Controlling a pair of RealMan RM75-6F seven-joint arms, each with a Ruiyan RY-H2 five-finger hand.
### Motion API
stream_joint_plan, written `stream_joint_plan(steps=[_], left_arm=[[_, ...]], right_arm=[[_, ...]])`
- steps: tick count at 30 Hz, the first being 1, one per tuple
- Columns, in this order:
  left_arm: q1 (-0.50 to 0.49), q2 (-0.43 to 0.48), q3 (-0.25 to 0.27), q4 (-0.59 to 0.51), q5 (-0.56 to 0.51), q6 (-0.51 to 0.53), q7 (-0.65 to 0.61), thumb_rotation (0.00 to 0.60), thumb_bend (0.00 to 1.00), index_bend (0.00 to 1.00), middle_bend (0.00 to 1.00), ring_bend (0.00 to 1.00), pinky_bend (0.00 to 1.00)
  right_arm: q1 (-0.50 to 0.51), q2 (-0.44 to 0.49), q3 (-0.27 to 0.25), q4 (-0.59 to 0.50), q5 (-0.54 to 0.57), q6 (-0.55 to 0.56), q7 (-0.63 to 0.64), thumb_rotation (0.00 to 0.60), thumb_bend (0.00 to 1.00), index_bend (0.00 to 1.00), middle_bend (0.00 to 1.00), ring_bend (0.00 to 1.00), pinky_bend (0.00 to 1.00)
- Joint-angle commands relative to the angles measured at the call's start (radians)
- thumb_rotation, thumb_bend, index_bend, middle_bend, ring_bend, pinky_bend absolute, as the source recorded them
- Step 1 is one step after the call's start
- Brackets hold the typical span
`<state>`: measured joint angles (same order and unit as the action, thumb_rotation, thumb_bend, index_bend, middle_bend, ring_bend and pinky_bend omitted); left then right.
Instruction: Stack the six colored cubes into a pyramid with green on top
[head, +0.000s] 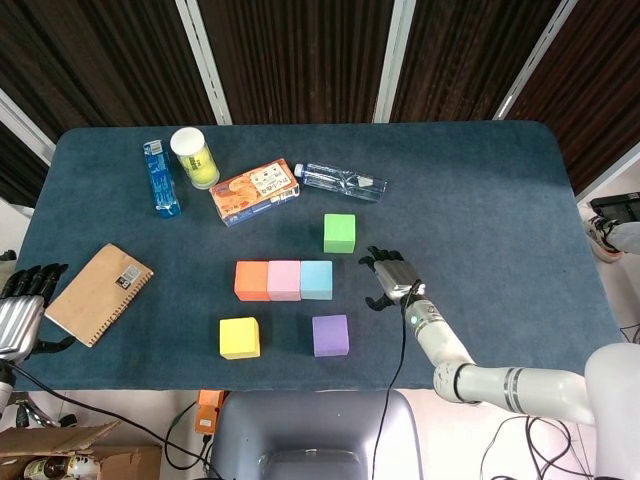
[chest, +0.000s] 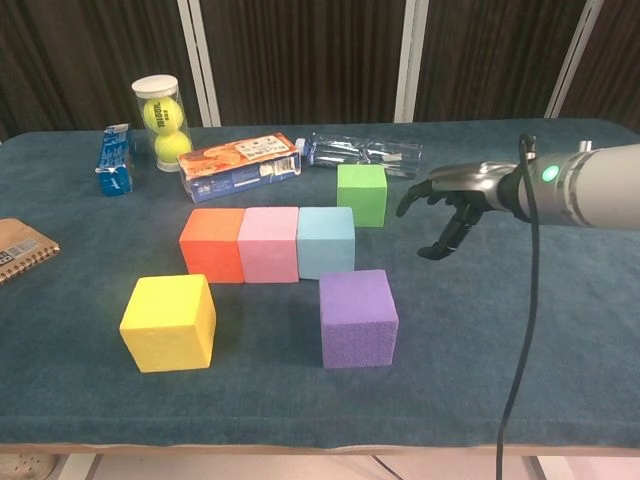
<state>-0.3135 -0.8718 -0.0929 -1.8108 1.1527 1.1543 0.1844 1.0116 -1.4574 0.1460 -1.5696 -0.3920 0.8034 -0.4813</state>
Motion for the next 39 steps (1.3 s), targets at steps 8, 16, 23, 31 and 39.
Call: stream_joint_plan(steps=[8,16,23,31,39], left_arm=[[0.007,0.01,0.001,0.009,0.006,0.002,-0.025,0.6,0.12,0.09,0.07,0.03,0.08],[0.008,0.013,0.002,0.01,0.013,0.002,-0.034,0.6,0.12,0.08,0.07,0.03,0.08],[0.01,0.015,0.003,0.011,0.015,0.003,-0.04,0.6,0.12,0.08,0.07,0.03,0.08],[0.01,0.014,0.003,0.011,0.019,0.004,-0.04,0.6,0.12,0.08,0.07,0.03,0.08],[0.009,0.012,0.004,0.008,0.018,0.004,-0.035,0.6,0.12,0.08,0.07,0.03,0.08]], right_arm=[[0.033,-0.035,-0.007,0.031,0.025,-0.052,0.028,0.6,0.32,0.21,0.0,0.0,0.0],[0.056,-0.059,-0.005,0.039,0.033,-0.072,0.047,0.6,0.32,0.21,0.0,0.0,0.0],[0.072,-0.077,-0.009,0.045,0.032,-0.077,0.061,0.6,0.32,0.21,0.0,0.0,0.0],[0.082,-0.082,-0.016,0.042,0.031,-0.078,0.074,0.6,0.32,0.21,0.0,0.0,0.0],[0.094,-0.085,-0.025,0.043,0.03,-0.08,0.081,0.6,0.32,0.21,0.0,0.0,0.0]])
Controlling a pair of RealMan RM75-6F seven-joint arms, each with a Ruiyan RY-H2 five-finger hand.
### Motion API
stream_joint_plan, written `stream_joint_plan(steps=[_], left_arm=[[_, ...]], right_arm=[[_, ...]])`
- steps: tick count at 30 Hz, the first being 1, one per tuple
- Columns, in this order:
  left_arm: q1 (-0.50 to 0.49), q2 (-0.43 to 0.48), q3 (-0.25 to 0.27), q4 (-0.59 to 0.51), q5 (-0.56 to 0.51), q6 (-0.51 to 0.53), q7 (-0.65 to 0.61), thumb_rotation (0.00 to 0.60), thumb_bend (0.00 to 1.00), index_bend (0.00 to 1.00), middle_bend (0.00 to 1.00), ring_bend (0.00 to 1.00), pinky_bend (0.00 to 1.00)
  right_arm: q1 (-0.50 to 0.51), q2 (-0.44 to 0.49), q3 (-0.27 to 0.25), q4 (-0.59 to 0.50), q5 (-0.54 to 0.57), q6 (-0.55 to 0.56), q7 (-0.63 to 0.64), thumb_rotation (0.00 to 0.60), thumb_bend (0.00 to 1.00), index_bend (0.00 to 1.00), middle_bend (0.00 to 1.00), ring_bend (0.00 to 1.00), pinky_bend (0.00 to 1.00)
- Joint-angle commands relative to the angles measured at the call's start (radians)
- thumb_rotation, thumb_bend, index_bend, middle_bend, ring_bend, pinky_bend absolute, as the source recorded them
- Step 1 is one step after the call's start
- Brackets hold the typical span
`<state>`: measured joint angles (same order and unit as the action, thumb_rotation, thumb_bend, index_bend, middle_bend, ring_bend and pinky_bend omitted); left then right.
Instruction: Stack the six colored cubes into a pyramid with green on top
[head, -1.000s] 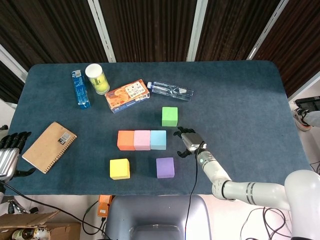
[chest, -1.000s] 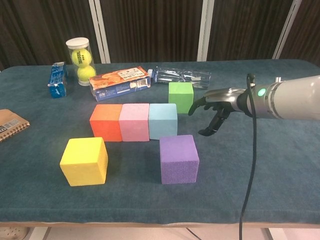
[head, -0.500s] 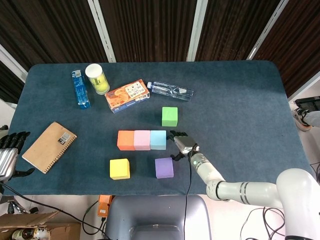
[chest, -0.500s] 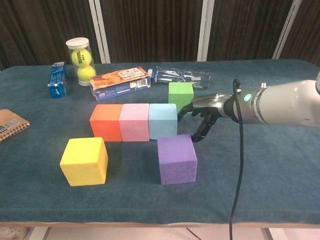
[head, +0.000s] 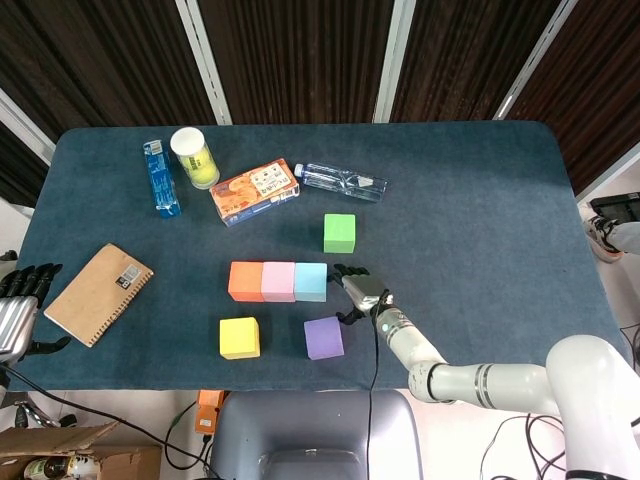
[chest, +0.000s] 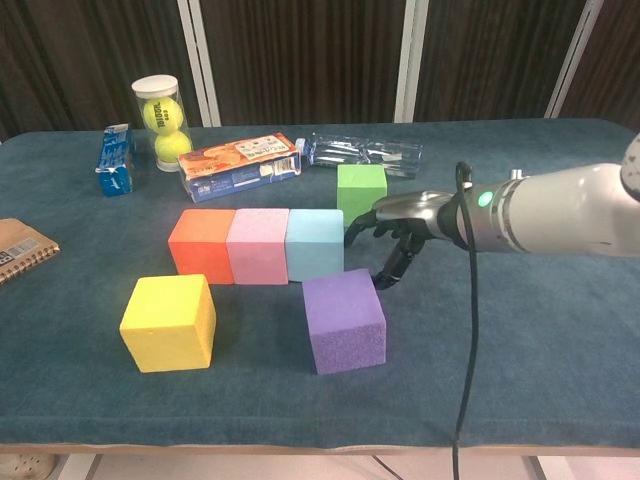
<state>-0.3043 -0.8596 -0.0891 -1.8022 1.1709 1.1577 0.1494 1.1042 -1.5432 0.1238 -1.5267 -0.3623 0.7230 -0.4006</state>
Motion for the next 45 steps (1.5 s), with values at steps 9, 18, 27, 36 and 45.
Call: stream_joint_plan(steps=[9,18,27,36,45], left_arm=[[0.005,0.005,0.001,-0.007,0.011,0.008,-0.009,0.6,0.12,0.08,0.07,0.03,0.08],[0.037,0.03,0.021,-0.04,0.107,0.055,-0.066,0.6,0.1,0.08,0.07,0.03,0.08],[0.013,-0.131,0.115,-0.076,0.403,-0.009,-0.214,0.6,0.07,0.08,0.05,0.02,0.07],[-0.045,-0.396,0.044,-0.024,0.248,-0.067,0.044,0.6,0.1,0.08,0.05,0.02,0.05],[-0.126,-0.492,-0.03,-0.014,-0.011,-0.16,0.102,0.6,0.13,0.16,0.05,0.02,0.05]], right_arm=[[-0.02,0.054,-0.034,-0.058,-0.03,0.021,0.009,0.6,0.33,0.18,0.0,0.0,0.0],[-0.125,0.199,-0.082,-0.25,-0.233,0.208,0.014,0.6,0.33,0.11,0.0,0.0,0.0],[-0.357,0.504,-0.121,-0.421,-0.578,0.389,0.256,0.6,0.32,0.1,0.0,0.0,0.0],[-0.439,0.621,-0.095,-0.363,-0.677,0.305,0.467,0.6,0.32,0.09,0.0,0.0,0.0],[-0.466,0.654,-0.073,-0.322,-0.734,0.227,0.535,0.6,0.32,0.09,0.0,0.0,0.0]])
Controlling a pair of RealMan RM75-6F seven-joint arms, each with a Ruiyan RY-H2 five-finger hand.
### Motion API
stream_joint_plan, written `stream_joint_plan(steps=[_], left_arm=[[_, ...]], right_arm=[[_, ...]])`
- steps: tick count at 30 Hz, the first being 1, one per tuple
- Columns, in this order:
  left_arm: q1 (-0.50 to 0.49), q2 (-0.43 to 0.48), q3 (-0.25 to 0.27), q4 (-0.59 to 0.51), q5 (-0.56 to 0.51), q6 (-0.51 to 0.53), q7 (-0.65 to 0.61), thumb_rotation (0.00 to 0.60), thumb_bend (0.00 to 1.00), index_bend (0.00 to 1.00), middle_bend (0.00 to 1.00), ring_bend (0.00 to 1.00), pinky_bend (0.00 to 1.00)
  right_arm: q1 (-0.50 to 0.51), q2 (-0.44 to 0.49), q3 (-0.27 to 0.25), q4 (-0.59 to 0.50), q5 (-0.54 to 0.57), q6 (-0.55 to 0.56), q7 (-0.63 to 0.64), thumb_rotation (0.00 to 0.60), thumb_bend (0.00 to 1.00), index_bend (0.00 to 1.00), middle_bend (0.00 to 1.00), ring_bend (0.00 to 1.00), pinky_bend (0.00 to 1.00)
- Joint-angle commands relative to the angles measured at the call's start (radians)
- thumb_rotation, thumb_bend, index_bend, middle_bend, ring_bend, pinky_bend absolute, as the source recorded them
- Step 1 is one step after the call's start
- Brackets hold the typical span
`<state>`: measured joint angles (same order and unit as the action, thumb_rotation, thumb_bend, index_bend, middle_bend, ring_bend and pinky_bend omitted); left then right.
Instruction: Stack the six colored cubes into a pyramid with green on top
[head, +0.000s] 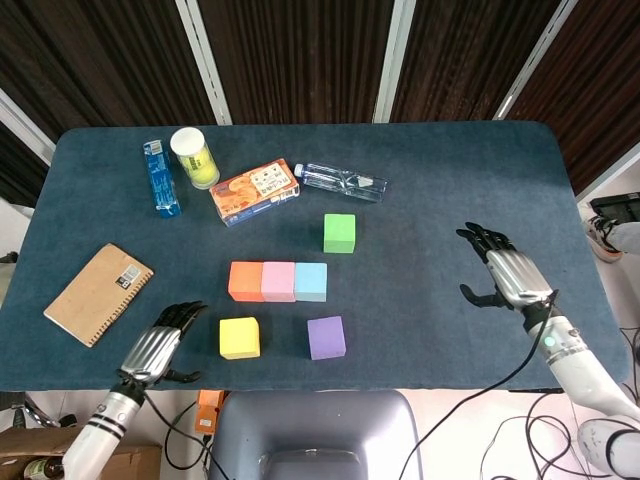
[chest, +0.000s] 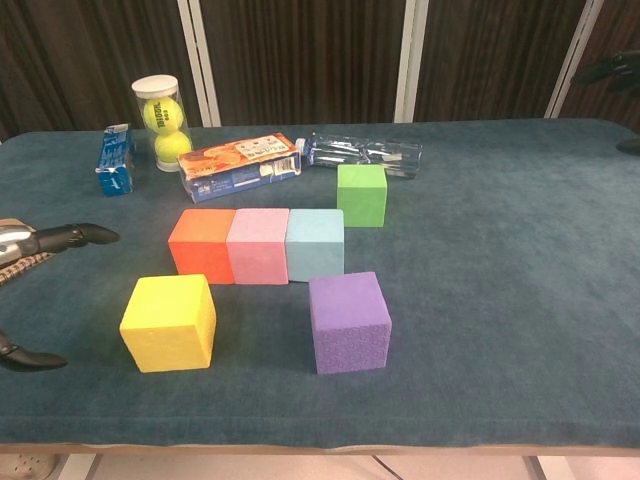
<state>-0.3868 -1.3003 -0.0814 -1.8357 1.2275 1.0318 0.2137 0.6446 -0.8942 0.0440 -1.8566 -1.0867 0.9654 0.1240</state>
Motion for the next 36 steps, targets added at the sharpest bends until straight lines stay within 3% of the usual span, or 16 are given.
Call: stream_joint_plan(steps=[1,14,18,27,31,36], left_arm=[[-0.049,-0.058,-0.039,0.025,-0.077,-0.037,0.039,0.6,0.14,0.17,0.05,0.02,0.05],[-0.095,-0.094,-0.044,0.06,-0.122,-0.082,-0.031,0.518,0.16,0.2,0.05,0.0,0.05],[-0.109,-0.113,-0.052,0.073,-0.179,-0.104,-0.054,0.412,0.15,0.22,0.07,0.0,0.05],[-0.129,-0.152,-0.032,0.123,-0.181,-0.092,-0.031,0.413,0.15,0.24,0.07,0.01,0.05],[-0.132,-0.166,-0.026,0.143,-0.175,-0.079,-0.022,0.473,0.16,0.25,0.08,0.01,0.05],[-0.136,-0.183,-0.028,0.165,-0.169,-0.069,-0.03,0.504,0.18,0.3,0.1,0.02,0.05]], right_arm=[[-0.009,0.006,0.009,0.01,-0.012,-0.021,0.014,0.6,0.32,0.09,0.0,0.0,0.0],[-0.029,0.011,0.043,0.028,-0.02,-0.076,0.033,0.6,0.32,0.09,0.0,0.0,0.0],[-0.033,0.013,0.052,0.026,-0.025,-0.094,0.042,0.6,0.32,0.09,0.0,0.0,0.0],[-0.048,0.027,0.067,0.024,-0.047,-0.12,0.071,0.6,0.32,0.09,0.0,0.0,0.0],[-0.054,0.028,0.073,0.03,-0.054,-0.126,0.082,0.6,0.32,0.09,0.0,0.0,0.0],[-0.058,0.026,0.078,0.04,-0.06,-0.14,0.092,0.6,0.32,0.09,0.0,0.0,0.0]])
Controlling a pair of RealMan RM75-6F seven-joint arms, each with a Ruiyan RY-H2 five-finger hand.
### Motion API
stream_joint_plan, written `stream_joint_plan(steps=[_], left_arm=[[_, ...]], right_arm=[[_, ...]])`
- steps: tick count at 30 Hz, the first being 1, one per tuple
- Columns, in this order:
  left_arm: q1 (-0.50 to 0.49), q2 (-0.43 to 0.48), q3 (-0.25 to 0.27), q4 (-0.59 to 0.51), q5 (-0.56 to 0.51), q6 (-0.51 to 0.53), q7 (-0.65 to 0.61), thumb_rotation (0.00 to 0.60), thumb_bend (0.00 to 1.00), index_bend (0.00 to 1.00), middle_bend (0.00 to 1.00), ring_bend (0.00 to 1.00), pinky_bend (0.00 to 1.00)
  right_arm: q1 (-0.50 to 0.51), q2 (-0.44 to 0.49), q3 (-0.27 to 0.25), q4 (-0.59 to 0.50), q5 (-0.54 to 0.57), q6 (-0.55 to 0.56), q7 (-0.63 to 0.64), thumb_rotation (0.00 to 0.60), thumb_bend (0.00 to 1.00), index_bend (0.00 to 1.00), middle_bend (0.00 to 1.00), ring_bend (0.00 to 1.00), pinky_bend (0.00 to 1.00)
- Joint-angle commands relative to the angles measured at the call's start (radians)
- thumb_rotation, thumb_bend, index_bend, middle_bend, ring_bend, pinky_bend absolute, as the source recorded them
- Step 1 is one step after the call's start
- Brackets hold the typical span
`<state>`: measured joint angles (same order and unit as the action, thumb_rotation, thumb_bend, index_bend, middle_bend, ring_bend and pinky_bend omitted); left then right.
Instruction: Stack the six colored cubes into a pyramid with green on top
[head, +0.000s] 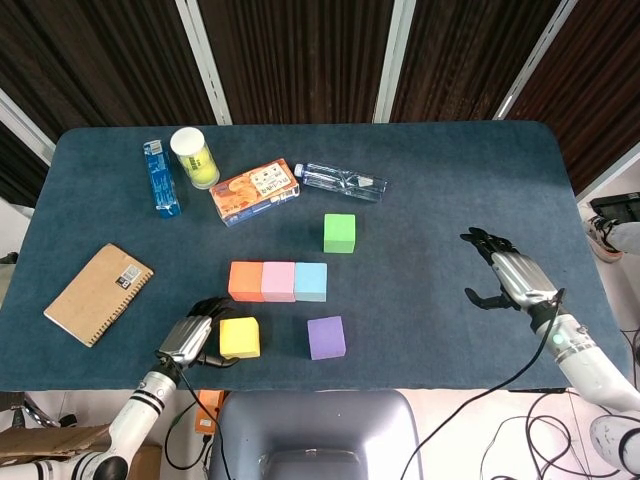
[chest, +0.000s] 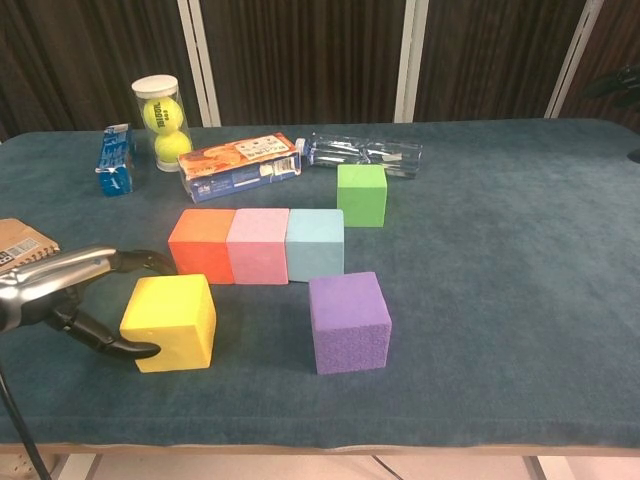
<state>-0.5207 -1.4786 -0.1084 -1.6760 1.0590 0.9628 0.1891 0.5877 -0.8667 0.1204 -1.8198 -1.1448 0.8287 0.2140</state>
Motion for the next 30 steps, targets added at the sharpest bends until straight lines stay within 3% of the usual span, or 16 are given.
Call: stream_joint_plan(steps=[1,13,17,25,30], left_arm=[[-0.003,-0.006,-0.001,0.007,-0.003,-0.001,-0.007,0.51,0.18,0.31,0.1,0.02,0.05],[-0.008,0.001,-0.001,-0.009,-0.001,-0.007,-0.044,0.516,0.24,0.41,0.12,0.02,0.05],[-0.006,0.024,-0.002,-0.037,-0.011,-0.015,-0.062,0.549,0.24,0.43,0.12,0.02,0.05],[0.045,0.173,-0.001,-0.202,0.087,0.092,-0.08,0.551,0.26,0.43,0.12,0.02,0.05],[0.03,0.277,-0.076,-0.295,0.033,0.151,-0.012,0.518,0.26,0.46,0.12,0.02,0.05]], right_arm=[[-0.002,-0.002,0.003,0.006,-0.003,-0.005,0.004,0.6,0.32,0.09,0.0,0.0,0.0],[-0.017,-0.007,0.013,0.026,-0.023,-0.018,0.029,0.6,0.32,0.09,0.0,0.0,0.0],[-0.022,-0.007,0.016,0.029,-0.029,-0.018,0.036,0.6,0.32,0.09,0.0,0.0,0.0],[-0.036,-0.001,0.022,0.037,-0.044,-0.016,0.06,0.6,0.32,0.09,0.0,0.0,0.0],[-0.039,-0.006,0.021,0.048,-0.058,-0.024,0.072,0.6,0.32,0.09,0.0,0.0,0.0]])
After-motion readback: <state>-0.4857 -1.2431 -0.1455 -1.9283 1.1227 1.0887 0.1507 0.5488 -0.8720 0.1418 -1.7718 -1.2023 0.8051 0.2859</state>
